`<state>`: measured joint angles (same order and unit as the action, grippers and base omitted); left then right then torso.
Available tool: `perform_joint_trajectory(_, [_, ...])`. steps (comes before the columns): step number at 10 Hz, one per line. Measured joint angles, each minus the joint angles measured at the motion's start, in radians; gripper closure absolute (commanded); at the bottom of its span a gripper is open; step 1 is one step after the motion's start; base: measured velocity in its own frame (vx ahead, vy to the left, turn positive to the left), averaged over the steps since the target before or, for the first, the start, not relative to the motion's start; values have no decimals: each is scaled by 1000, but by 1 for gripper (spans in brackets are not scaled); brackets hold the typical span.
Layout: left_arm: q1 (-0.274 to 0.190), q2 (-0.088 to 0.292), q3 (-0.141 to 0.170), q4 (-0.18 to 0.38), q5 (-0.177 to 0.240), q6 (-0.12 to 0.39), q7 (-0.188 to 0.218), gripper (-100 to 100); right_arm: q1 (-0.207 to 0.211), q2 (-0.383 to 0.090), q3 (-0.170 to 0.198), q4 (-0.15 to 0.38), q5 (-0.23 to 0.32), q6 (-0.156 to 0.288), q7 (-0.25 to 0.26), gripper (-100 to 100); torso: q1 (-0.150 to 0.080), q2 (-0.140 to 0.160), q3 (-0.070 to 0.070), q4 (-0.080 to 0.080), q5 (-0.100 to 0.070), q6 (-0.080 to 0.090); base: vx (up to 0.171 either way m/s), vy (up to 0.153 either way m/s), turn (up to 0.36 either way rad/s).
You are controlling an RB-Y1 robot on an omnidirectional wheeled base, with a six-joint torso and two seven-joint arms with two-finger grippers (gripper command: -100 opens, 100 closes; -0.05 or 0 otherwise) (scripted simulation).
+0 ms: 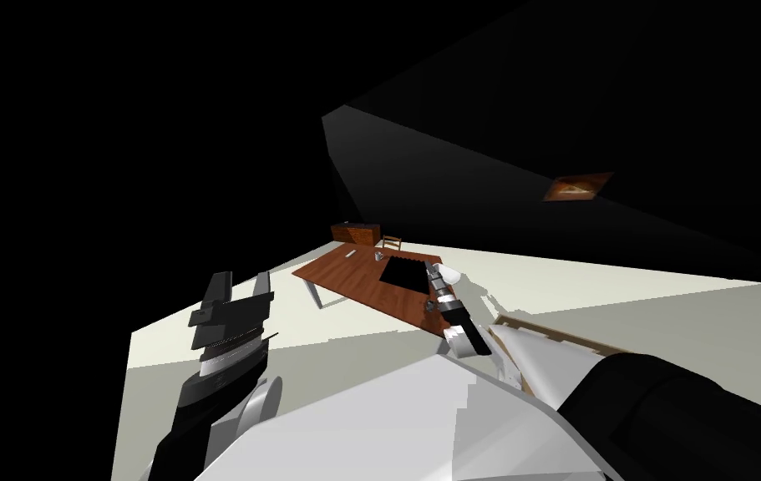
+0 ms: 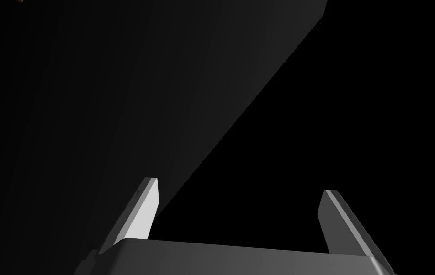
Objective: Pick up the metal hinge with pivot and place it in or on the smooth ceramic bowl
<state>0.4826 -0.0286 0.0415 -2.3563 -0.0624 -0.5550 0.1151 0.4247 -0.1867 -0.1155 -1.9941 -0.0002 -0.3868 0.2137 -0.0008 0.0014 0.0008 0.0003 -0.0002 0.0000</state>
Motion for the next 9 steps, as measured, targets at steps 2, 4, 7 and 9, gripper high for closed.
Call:
perform_joint_trajectory(2, [0, 0, 0, 0, 0, 0, 0, 0, 3, -11, -26, 23, 8, 1, 43, -100, 0, 0, 0, 0, 0, 0, -23, 0, 45])
perform_joint_trajectory(4, [0, 0, 0, 0, 0, 0, 0, 0, -4, -14, -48, 68, 20, -10, 90, -100, 0, 0, 0, 0, 0, 0, -24, -5, 51])
perform_joint_trajectory(7, [0, 0, 0, 0, 0, 0, 0, 0, -13, -20, -82, 121, 36, -18, 157, -100, 0, 0, 0, 0, 0, 0, -24, -5, 55])
perform_joint_trajectory(9, [0, 0, 0, 0, 0, 0, 0, 0, -22, -26, -108, 159, 48, -19, 204, -100, 0, 0, 0, 0, 0, 0, -27, -2, 50])
